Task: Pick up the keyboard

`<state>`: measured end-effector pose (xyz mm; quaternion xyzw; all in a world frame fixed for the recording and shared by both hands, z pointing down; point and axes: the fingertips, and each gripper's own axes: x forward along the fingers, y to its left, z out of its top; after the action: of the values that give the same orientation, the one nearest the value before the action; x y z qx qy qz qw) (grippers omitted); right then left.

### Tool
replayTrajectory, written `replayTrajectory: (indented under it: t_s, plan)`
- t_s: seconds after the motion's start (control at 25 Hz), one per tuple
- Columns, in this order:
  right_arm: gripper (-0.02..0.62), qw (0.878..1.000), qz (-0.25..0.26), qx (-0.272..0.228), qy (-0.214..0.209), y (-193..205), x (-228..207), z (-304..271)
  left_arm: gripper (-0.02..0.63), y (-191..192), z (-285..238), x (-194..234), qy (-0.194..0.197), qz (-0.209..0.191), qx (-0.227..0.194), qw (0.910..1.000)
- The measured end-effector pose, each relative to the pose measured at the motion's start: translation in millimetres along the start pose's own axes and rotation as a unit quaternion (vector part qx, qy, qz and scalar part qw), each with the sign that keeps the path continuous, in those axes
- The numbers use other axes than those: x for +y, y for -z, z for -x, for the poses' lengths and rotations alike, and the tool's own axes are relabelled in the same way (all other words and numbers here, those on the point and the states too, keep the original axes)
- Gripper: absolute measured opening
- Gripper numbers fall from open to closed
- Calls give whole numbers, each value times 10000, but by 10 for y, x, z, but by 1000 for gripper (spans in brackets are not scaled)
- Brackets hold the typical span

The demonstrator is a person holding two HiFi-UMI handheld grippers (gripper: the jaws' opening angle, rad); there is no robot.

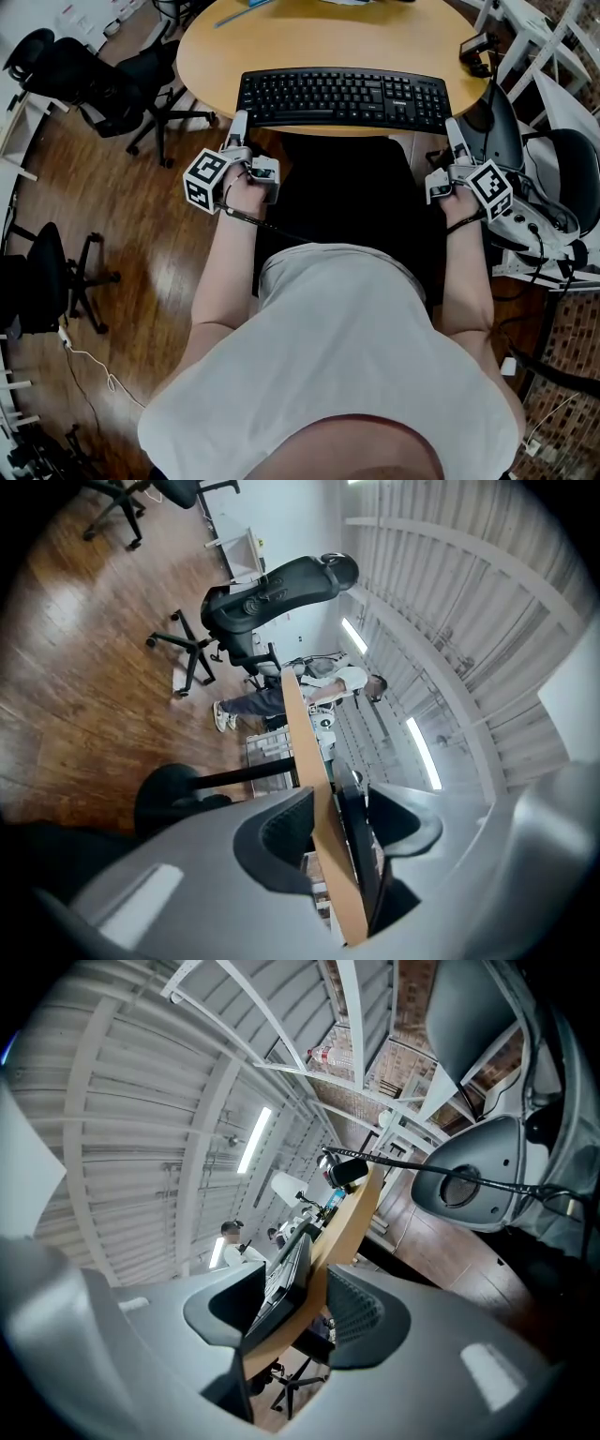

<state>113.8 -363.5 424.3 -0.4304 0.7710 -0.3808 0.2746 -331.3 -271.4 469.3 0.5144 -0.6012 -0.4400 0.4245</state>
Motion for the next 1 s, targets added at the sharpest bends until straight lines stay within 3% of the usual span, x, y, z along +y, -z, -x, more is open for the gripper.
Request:
replayTrajectory:
  t_s: [0.04,0.16,0.44,0.76,1.0]
  plan:
    - [207,10000,-13,-3,-1,-8,-2,1,422,9,-8,-12,16,10,11,10000]
    - [207,10000,-25,-44,-22,-50,3,24,321,43,-31,-106,95,16,64,9999]
    - [198,9999,-30,-69,-110,63,73,35,302,-52,57,-139,142,476,56,9988]
    - [244,9991,-397,-62,144,114,-144,49,301,-44,91,-373,227,267,-35,9994]
    - [247,9966,-811,80,-104,252,-158,7,301,-44,117,-399,248,261,-33,9993]
